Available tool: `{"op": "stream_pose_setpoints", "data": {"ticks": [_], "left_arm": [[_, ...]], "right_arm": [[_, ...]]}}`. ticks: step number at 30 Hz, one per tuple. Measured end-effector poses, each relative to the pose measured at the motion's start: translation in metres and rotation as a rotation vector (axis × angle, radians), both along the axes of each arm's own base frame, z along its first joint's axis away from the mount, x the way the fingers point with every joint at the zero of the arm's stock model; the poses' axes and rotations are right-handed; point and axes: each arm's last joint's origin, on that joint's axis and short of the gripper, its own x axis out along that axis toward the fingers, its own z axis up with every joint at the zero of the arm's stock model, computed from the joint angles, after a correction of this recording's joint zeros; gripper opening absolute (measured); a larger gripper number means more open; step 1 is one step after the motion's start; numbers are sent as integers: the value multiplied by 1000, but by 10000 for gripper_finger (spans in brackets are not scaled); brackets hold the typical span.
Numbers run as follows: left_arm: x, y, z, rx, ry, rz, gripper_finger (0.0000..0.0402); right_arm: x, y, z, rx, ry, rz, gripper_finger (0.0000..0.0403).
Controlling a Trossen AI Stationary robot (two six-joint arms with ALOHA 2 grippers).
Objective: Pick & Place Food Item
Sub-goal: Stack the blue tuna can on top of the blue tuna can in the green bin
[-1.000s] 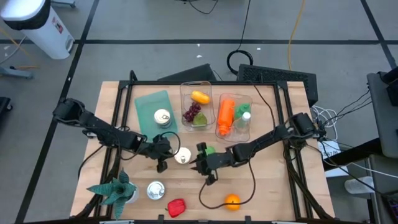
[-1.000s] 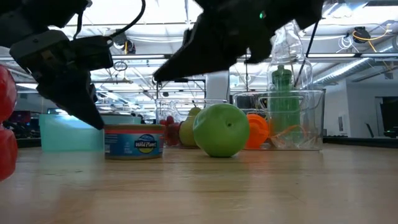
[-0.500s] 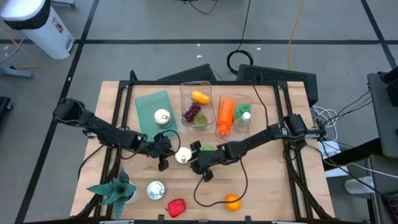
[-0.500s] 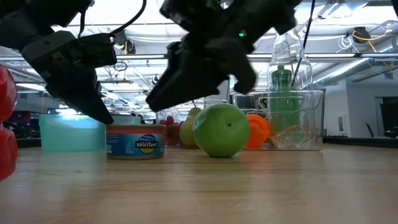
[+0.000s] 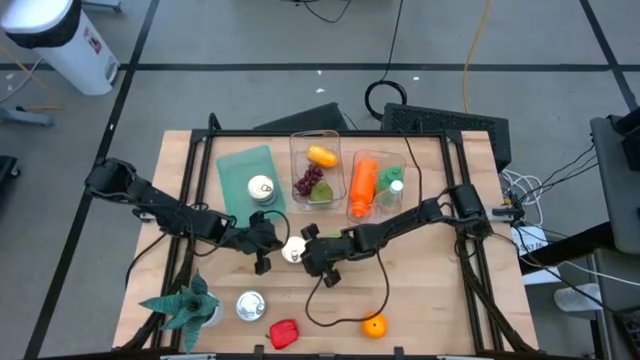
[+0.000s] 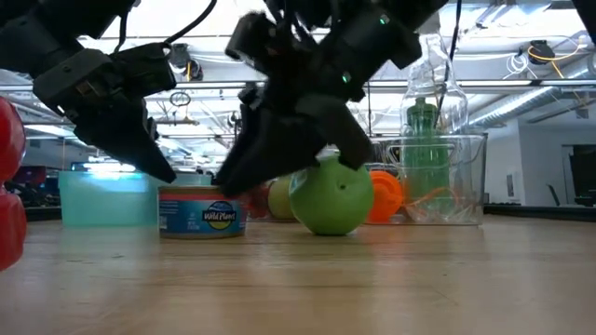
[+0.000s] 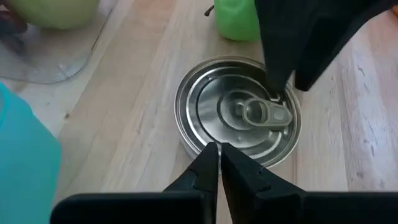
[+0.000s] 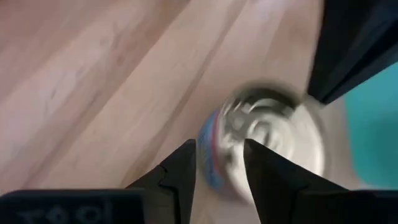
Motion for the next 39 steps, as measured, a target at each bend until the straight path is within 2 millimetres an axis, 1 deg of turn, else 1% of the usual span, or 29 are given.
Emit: {"op": "stream_pose_setpoints", "data": {"ticks": [4,8,10,14,17,21,23,26,28,30,36,39], "left_arm": [[1,0,1,2,-9,-4,14],[1,0,1,8,-13,-13,3],[1,0,1,9,-12,-13,4],[1,0,1,15,-13,-18,19],[1,0,1,20,-14,-22,27],[1,0,1,54,-15,-53,24],[1,0,1,73,-16,-72,18],[1,0,1,117,-14,-111,8],[1,-1,2,151,-17,-154,3],[1,-4,3,189,-29,-199,3],[2,-14,7,272,-93,-314,28],[2,-16,8,327,-110,-335,41]], "right_arm": [[3,-6,-6,12,10,-18,123],[4,-11,-6,27,16,-21,115],[3,-13,-6,23,29,-26,103],[1,-14,-9,20,59,-32,75],[5,-14,-20,15,64,-39,54],[5,-15,-27,24,92,-47,14],[4,-16,-28,36,103,-61,6],[4,-16,-26,61,96,-83,3],[3,-17,-17,81,82,-93,2],[3,-19,-13,128,87,-84,1],[3,-28,-7,231,92,-97,0],[7,-33,-3,314,98,-108,0]]}}
